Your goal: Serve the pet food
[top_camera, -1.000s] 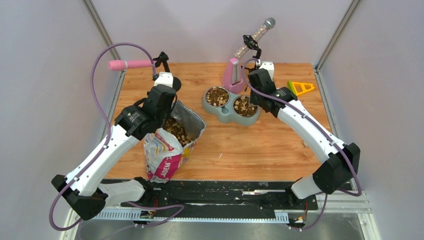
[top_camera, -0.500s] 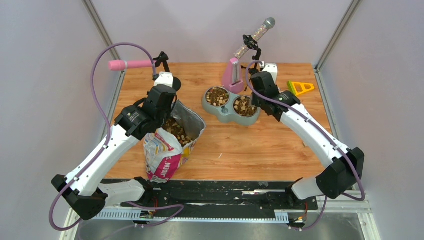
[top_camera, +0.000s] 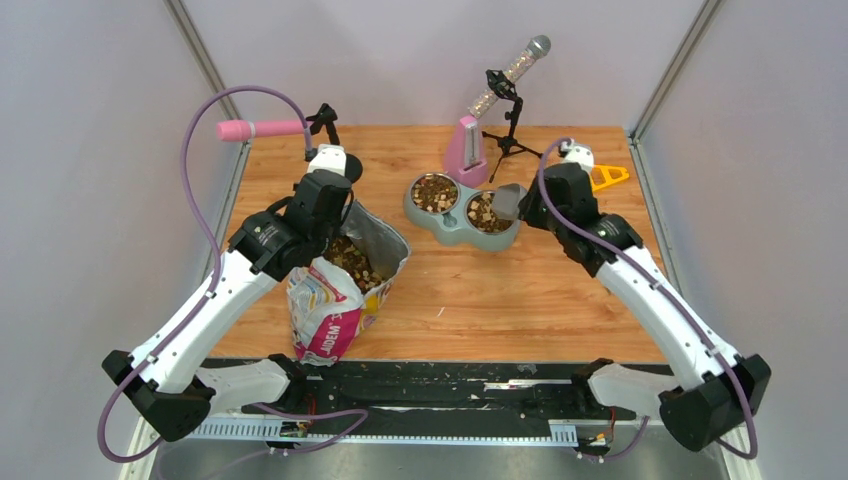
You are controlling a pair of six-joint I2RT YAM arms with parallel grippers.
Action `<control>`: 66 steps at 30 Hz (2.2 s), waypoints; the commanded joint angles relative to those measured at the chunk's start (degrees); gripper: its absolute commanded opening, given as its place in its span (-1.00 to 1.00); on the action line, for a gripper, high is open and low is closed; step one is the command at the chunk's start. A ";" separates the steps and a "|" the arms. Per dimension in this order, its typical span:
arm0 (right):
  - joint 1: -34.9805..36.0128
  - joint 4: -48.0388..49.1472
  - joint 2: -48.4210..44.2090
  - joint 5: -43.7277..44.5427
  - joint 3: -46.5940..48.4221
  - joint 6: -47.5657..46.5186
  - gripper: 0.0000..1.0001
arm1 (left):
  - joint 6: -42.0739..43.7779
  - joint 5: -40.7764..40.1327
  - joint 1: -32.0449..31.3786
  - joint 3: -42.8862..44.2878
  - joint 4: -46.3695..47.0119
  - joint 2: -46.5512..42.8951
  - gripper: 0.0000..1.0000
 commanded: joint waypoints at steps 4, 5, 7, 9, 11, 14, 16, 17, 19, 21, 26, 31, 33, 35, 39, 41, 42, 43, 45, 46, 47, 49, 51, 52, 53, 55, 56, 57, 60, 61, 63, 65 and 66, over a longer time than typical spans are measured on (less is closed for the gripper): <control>-13.20 12.88 -18.65 -23.17 -14.82 18.15 -1.00 | -0.66 -3.15 0.00 2.87 11.27 -3.35 -1.00; -15.75 15.14 -21.26 -26.67 -17.97 20.04 -1.00 | -0.68 -2.74 0.00 2.87 11.33 -3.38 -1.00; -20.66 18.83 -25.65 -31.16 -23.34 24.37 -0.99 | -0.77 -2.28 0.00 2.88 11.37 -3.54 -1.00; -25.17 21.15 -29.12 -34.15 -28.06 28.49 -1.00 | -0.78 -1.73 0.00 3.04 11.22 -3.69 -1.00; -29.35 24.09 -32.72 -36.08 -34.78 32.41 -1.00 | -0.93 -1.53 0.00 3.22 11.06 -3.93 -1.00; -33.27 28.92 -38.47 -36.31 -44.23 37.64 -1.00 | -0.88 -1.62 0.00 3.12 11.30 -4.76 -1.00; -34.71 30.33 -42.89 -34.47 -49.42 39.76 -1.00 | -0.66 -1.93 0.00 3.20 11.30 -5.13 -1.00; -35.11 30.93 -45.00 -33.66 -51.56 40.01 -1.00 | -0.58 -2.15 0.00 3.23 11.29 -5.23 -1.00; -35.34 31.82 -49.79 -31.21 -54.91 38.94 -0.99 | -0.42 -2.52 0.00 3.17 11.36 -5.68 -1.00; -35.35 31.39 -55.64 -28.96 -57.60 38.72 -0.97 | -0.38 -2.68 -0.02 3.19 11.42 -5.84 -1.00; -35.43 27.91 -63.88 -24.34 -63.01 39.46 -0.98 | -0.41 -2.88 0.00 3.24 11.46 -5.75 -1.00; -35.43 21.48 -68.54 -18.83 -65.25 40.85 -0.95 | -0.69 -2.86 -0.01 3.24 11.43 -5.50 -1.00; -35.43 18.86 -68.73 -17.60 -64.80 41.22 -0.95 | -0.76 -2.87 -0.01 3.07 11.46 -5.32 -1.00; -35.43 16.78 -68.45 -16.39 -64.56 41.29 -0.94 | -0.85 -2.38 0.00 2.81 11.58 -5.15 -1.00; -35.43 12.76 -68.33 -13.46 -65.16 43.87 -0.89 | -1.00 -1.53 0.00 2.88 11.66 -4.17 -1.00; -35.43 11.03 -68.26 -12.70 -65.90 46.17 -0.81 | -1.11 -1.57 -0.04 2.96 11.41 -3.89 -1.00; -35.43 10.51 -68.23 -12.61 -66.24 46.99 -0.73 | -1.13 -1.57 -0.01 2.97 11.39 -3.83 -1.00; -35.43 9.88 -68.12 -12.48 -66.42 47.59 -0.65 | -1.13 -1.68 0.00 2.92 11.44 -3.88 -1.00; -35.43 8.49 -67.88 -12.02 -66.36 48.00 -0.48 | -1.09 -1.99 0.00 2.84 11.54 -3.99 -1.00; -35.43 7.73 -67.73 -11.55 -66.13 48.01 -0.44 | -1.06 -2.14 -0.04 2.79 11.59 -4.08 -1.00; -35.43 6.72 -67.68 -11.05 -65.72 48.01 -0.40 | -1.06 -2.22 -0.02 2.79 11.62 -4.09 -1.00; -35.43 4.52 -67.56 -9.83 -64.74 48.24 -0.29 | -1.13 -2.12 0.00 2.76 11.71 -4.04 -1.00; -35.39 1.96 -67.59 -8.60 -63.59 48.53 -0.02 | -1.18 -1.99 0.00 2.74 11.68 -3.91 -1.00; -35.43 0.41 -67.55 -7.96 -62.87 48.84 0.24 | -1.16 -2.00 -0.04 2.74 11.70 -3.81 -1.00; -35.43 -0.71 -67.51 -7.34 -62.19 48.73 0.65 | -1.19 -1.94 -0.02 2.80 11.59 -3.78 -1.00; -35.42 -2.15 -67.41 -6.34 -60.78 47.49 0.99 | -1.27 -1.86 0.00 2.90 11.54 -3.76 -1.00; -35.41 -2.66 -67.24 -5.94 -60.00 46.77 1.00 | -1.29 -1.85 0.00 2.90 11.50 -3.80 -1.00; -35.40 -2.92 -67.05 -5.65 -59.00 45.92 1.00 | -1.37 -1.88 0.00 2.95 11.47 -3.82 -1.00; -35.36 -3.02 -65.86 -5.00 -55.59 42.99 1.00 | -1.33 -1.96 0.00 2.95 11.43 -4.05 -1.00; -35.40 -3.07 -65.19 -4.59 -54.41 41.89 1.00 | -1.32 -2.06 0.00 2.93 11.45 -4.13 -1.00; -35.35 -3.15 -63.23 -3.34 -50.91 39.97 1.00 | -1.31 -1.99 0.00 2.92 11.46 -4.25 -1.00; -35.35 -3.71 -60.97 -1.83 -48.12 38.85 1.00 | -1.38 -1.89 0.00 2.87 11.42 -4.21 -1.00; -35.35 -3.82 -59.74 -1.27 -46.65 37.80 1.00 | -1.39 -1.67 0.00 2.88 11.45 -4.16 -1.00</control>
